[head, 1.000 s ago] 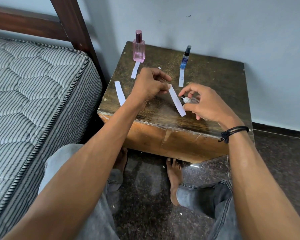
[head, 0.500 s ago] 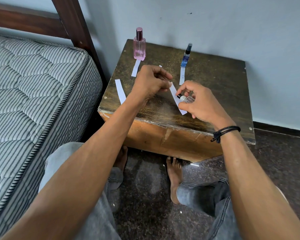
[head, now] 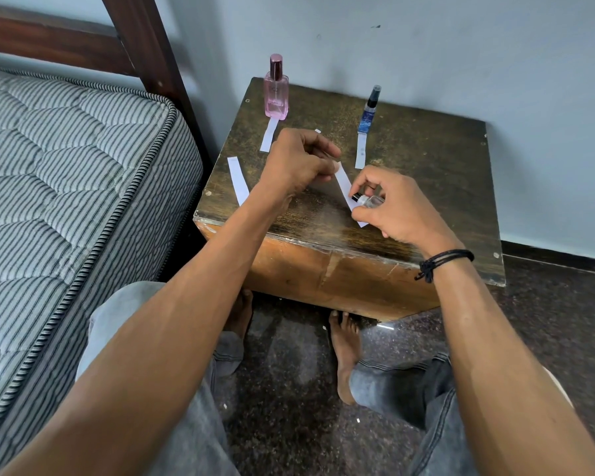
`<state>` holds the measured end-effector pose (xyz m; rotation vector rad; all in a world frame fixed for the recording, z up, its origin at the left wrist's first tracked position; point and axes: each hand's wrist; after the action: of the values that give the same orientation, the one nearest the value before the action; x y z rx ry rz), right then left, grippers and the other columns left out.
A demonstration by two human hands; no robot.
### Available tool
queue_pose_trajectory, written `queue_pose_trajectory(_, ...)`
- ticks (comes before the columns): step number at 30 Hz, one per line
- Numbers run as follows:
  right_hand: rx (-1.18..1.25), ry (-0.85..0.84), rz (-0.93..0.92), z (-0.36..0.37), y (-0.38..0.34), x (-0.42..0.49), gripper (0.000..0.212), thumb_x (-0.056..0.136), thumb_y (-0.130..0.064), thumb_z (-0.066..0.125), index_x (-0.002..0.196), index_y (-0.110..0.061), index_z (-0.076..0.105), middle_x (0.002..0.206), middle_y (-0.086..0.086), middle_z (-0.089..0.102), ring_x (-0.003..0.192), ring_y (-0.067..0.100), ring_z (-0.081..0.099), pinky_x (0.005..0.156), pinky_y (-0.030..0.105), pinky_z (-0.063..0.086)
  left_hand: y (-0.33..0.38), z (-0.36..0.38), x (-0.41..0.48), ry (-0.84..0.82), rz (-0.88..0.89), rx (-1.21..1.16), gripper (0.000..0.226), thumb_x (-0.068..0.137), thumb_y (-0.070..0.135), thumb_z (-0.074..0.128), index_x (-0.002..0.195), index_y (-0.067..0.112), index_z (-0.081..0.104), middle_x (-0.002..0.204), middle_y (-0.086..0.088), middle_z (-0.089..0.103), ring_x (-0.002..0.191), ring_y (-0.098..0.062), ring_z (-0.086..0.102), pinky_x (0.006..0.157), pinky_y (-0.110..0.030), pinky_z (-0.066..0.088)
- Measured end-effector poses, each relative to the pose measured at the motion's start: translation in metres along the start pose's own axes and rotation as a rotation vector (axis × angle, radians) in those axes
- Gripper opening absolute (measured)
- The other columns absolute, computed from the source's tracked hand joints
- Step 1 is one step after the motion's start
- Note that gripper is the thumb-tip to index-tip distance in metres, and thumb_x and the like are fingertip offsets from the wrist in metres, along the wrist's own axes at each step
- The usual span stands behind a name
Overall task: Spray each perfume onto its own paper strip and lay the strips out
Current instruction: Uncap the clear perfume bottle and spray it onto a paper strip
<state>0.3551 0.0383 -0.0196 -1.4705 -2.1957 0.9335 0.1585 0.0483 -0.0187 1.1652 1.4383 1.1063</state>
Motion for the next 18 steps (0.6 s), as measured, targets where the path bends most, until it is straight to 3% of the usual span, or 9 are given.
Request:
queue_pose_trajectory(7, 0.061, 0.002, 0.028, -0.011, -0.002, -0.003, 0.030, 0.082, -0.009, 0.077, 0.104, -0.024, 0.065, 0.103, 0.002, 0.060, 0.075, 0.015, 0.059, 0.044, 0.020, 0.048, 0.000, -0.001, 0.001, 0.015, 0.009, -0.011, 0.015, 0.079, -0.011, 0.077, 0.090, -0.002, 0.074, 0.080, -0.015, 0.069, 0.069, -0.015, 0.070, 0.066, -0.026, 0.060)
queue_pose_trajectory(13, 0.043, -0.042, 0.034, -0.009, -0.002, -0.003, 0.037, 0.081, -0.008, 0.078, 0.109, -0.027, 0.062, 0.105, 0.001, 0.058, 0.082, 0.023, 0.063, 0.047, 0.024, 0.054, -0.001, -0.001, 0.002, 0.015, 0.010, -0.007, 0.015, 0.078, -0.009, 0.078, 0.089, -0.001, 0.074, 0.075, -0.010, 0.069, 0.067, -0.014, 0.070, 0.066, -0.027, 0.060)
queue_pose_trajectory(18, 0.014, -0.062, 0.042, -0.005, -0.004, -0.002, 0.036, 0.082, -0.011, 0.079, 0.108, -0.026, 0.059, 0.106, -0.001, 0.057, 0.068, 0.015, 0.058, 0.048, 0.020, 0.048, -0.001, -0.002, 0.002, 0.010, 0.012, -0.004, 0.015, 0.078, -0.010, 0.078, 0.090, -0.001, 0.074, 0.073, -0.008, 0.069, 0.064, -0.011, 0.069, 0.064, -0.025, 0.058)
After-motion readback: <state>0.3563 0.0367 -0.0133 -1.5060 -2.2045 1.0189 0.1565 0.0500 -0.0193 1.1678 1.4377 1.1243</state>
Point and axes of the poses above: each hand's wrist, its own x-axis towards the middle knuckle, its own z-axis out of the palm, y = z × x
